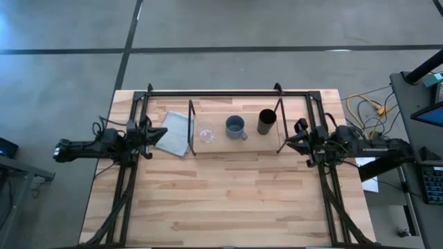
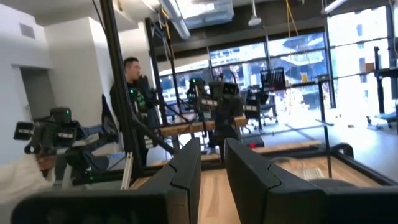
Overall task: Stack small to large cups/mugs on shelf
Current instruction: Return to Home Position
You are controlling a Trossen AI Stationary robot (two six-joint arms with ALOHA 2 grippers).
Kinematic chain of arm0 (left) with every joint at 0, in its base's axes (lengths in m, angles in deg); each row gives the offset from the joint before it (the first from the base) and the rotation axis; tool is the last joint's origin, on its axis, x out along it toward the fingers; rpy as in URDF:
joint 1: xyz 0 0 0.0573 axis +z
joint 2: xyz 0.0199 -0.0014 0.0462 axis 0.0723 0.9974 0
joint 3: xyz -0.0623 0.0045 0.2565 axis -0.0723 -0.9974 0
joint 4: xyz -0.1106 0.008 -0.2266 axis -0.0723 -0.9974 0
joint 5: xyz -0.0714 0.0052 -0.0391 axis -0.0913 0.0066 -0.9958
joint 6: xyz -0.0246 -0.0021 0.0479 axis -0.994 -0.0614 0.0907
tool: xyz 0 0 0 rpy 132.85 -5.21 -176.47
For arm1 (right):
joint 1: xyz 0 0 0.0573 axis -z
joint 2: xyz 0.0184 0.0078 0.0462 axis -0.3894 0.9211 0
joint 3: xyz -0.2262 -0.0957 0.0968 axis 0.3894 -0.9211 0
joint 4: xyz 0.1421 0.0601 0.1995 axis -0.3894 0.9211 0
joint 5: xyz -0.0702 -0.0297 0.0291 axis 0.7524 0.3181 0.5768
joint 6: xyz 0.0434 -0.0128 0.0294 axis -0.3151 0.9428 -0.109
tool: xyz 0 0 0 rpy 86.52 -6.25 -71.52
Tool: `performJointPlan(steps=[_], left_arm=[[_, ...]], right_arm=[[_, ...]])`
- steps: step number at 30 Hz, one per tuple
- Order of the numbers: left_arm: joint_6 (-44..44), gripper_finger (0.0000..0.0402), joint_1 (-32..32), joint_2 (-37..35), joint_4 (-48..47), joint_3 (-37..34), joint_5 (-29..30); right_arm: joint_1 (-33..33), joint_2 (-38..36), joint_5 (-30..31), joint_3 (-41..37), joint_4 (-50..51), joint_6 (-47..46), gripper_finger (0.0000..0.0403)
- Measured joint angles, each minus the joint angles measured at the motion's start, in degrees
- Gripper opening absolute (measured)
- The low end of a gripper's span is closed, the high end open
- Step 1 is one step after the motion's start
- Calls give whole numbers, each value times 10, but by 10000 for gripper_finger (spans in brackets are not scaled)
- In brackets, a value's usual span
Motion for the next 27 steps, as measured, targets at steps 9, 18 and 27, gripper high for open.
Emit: performJointPlan(steps=[9, 18, 27], left_arm=[[-5, 0, 0, -4, -4, -21, 29], [-15, 0, 0, -7, -1, -25, 33], [-13, 0, 0, -6, -4, -28, 31]], right_arm=[[0, -77, 0, -9, 58, -18, 68], [0, -110, 6, -37, 66, -25, 68], [0, -111, 41, -50, 88, -51, 68]])
